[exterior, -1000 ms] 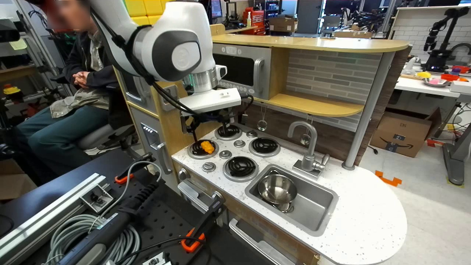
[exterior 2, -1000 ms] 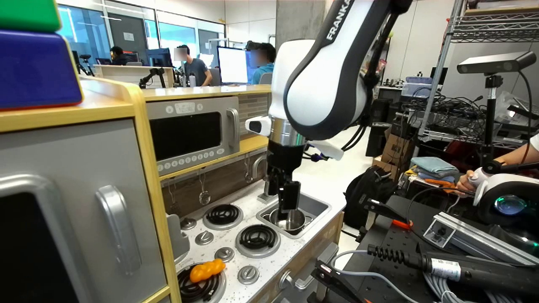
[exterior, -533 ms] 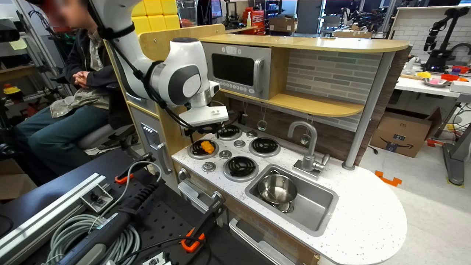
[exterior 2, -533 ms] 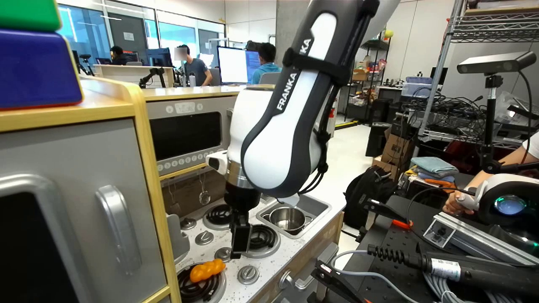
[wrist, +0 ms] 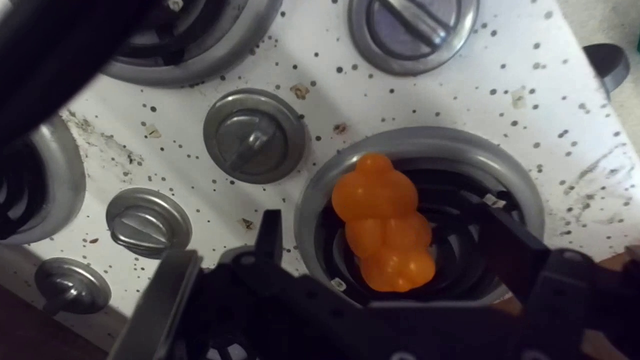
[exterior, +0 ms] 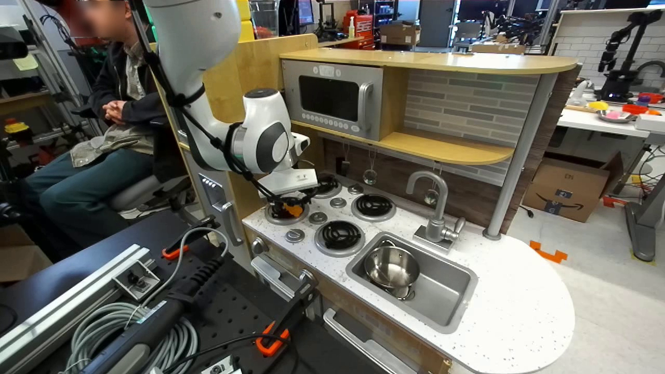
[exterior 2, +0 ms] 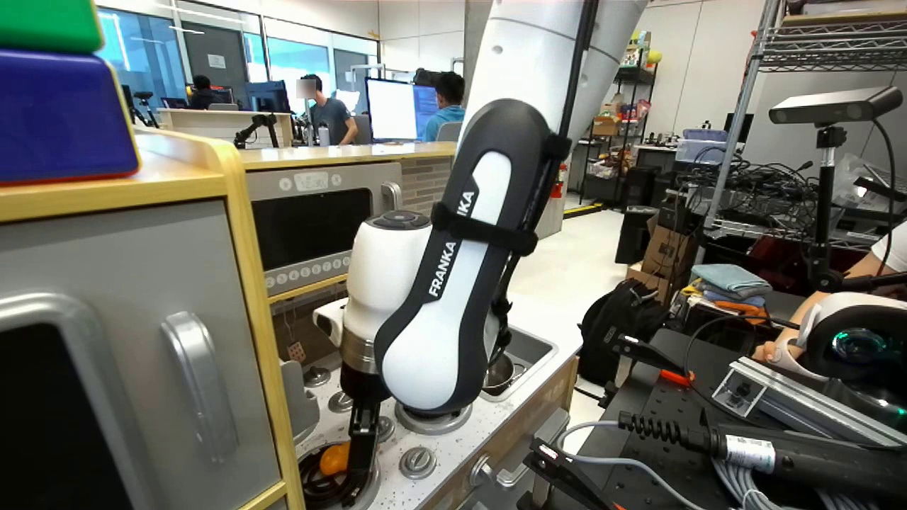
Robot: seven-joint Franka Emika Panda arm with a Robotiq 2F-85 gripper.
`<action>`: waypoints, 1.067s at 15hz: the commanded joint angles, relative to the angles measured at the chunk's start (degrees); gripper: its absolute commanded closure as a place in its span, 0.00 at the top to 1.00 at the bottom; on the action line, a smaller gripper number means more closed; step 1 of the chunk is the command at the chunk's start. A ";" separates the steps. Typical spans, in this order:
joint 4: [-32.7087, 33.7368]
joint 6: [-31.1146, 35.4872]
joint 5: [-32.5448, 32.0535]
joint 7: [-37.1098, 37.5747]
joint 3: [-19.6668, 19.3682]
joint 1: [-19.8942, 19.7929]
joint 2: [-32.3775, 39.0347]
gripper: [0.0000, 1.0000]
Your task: Put the orange object in the pot in the sink
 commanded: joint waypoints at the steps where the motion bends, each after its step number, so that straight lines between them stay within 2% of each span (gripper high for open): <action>1: 5.70 1.69 -1.91 4.77 -1.86 2.60 5.20 0.75; 3: 7.19 1.05 -1.82 5.69 -1.56 2.81 6.36 0.66; 6: 8.12 1.27 -1.72 6.86 -1.81 2.75 6.28 0.43; 11: 9.40 0.89 -1.13 8.27 -1.57 0.39 4.11 0.05; 13: 8.14 -0.45 -0.88 8.60 -1.08 -2.13 1.80 0.00; 16: 6.92 -2.91 -0.31 9.03 -1.96 -6.63 -0.34 0.02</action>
